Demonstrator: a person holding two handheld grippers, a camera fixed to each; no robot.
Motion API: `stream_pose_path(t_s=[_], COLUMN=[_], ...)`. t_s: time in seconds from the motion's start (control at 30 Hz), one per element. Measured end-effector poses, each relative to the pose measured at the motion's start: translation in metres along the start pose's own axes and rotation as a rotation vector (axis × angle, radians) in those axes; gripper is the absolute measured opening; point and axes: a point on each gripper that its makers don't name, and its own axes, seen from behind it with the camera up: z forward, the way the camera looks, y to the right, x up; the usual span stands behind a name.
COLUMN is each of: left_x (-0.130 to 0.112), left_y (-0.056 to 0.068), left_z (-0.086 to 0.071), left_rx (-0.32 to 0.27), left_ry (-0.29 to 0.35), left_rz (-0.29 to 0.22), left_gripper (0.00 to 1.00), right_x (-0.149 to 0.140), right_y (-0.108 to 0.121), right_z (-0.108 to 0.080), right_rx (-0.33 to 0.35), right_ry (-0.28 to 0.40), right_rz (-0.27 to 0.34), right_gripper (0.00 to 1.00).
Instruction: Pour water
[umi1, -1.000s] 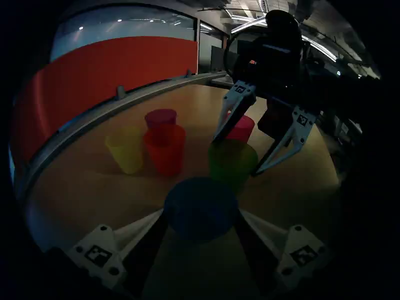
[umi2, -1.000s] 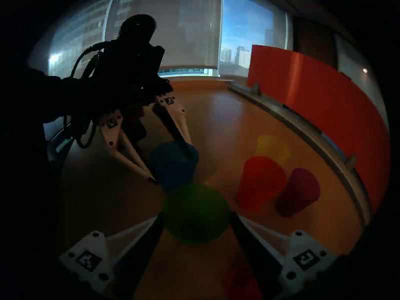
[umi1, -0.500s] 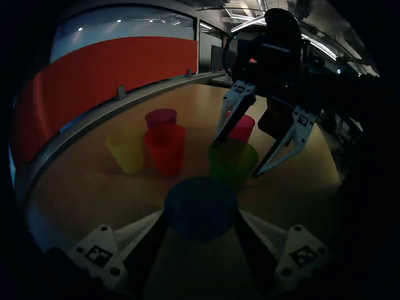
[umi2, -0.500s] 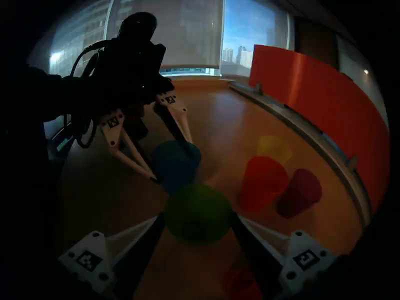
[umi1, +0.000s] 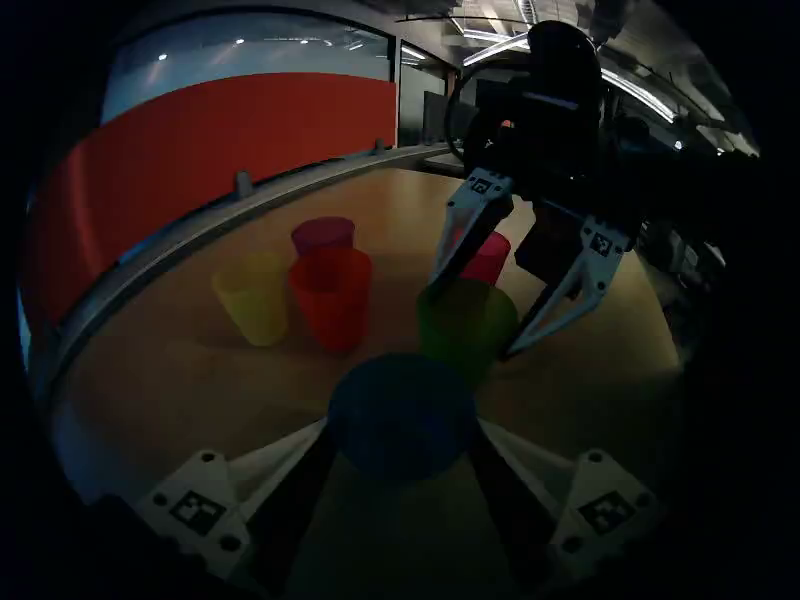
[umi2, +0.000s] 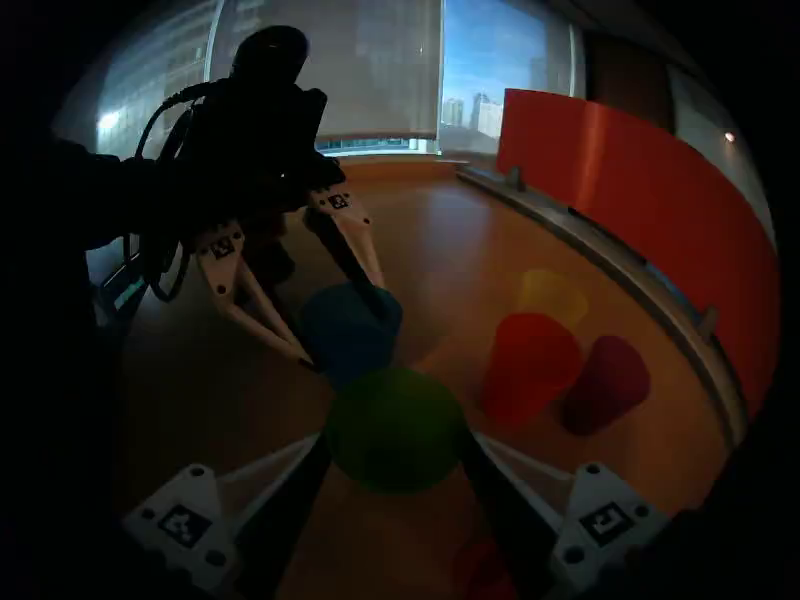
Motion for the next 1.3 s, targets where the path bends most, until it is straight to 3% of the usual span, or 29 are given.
stream_pose_path(t_s=[0.4,0.6,1.3], left_x=[0.007,0.023,0.084], left_y=[0.002,0.003,0.005], left_z=[-0.011,-0.025,-0.085], left_rx=[0.019,0.037,0.149], left_ry=[0.012,0.054,0.241], left_rz=[0.006,-0.022,-0.028], left_gripper=[0.86,0.86,0.86], right_x=[0.017,0.026,0.066], right_y=[0.000,-0.001,-0.010], right_z=[-0.020,-0.034,-0.089], right_rx=[-0.018,-0.035,-0.121], right_ry=[0.048,0.067,0.152], right_rz=[0.013,0.015,-0.018], right_gripper=[0.91,0.91,0.91])
